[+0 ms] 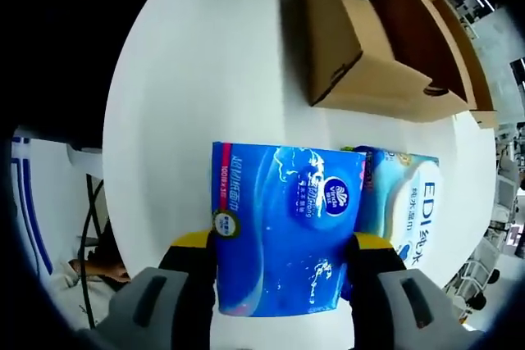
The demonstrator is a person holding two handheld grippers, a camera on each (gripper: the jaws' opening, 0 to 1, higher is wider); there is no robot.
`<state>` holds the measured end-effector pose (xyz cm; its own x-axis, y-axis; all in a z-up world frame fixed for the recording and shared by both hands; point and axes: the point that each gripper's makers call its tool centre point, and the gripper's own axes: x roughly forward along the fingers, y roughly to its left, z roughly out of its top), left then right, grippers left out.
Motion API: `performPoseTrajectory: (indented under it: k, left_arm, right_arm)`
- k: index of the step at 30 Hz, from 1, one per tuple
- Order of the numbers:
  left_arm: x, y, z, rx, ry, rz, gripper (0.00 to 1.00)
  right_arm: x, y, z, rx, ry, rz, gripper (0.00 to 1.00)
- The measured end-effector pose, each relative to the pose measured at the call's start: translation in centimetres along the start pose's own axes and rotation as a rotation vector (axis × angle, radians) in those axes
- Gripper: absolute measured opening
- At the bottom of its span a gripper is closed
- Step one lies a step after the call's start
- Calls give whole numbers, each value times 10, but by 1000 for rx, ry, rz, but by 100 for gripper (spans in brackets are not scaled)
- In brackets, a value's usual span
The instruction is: Operate the shoe box by opening the lid, removing the specified soft item, and placing it in the target area until the item is outside and the box remains undamaged.
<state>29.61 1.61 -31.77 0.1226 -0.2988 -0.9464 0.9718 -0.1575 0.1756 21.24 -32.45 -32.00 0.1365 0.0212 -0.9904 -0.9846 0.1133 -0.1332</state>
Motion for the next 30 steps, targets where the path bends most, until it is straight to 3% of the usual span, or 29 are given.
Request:
performPoseTrajectory:
  k: [12, 16, 18, 19, 26, 30]
  left_arm:
    - [0, 1, 0, 2, -4, 2, 5]
    - [0, 1, 0, 5, 3, 0, 5]
    - [0, 0, 0, 5, 3, 0, 5]
    - [0, 0, -1, 4, 2, 1, 5]
    - [0, 1, -1, 7, 4, 3, 5]
    - [0, 1, -1, 11, 7, 0, 5]
  right_arm:
    - [-19, -5, 9, 14, -31, -86, 67]
    - [-44, -4, 25, 18, -101, -120, 66]
    - [-56, -10, 41, 1, -153, -151, 63]
    - [-79, -34, 77, -28, -278, -272, 61]
    - [-96, -55, 107, -77, -338, -323, 61]
    - [-109, -85, 157, -113, -472, -391, 60]
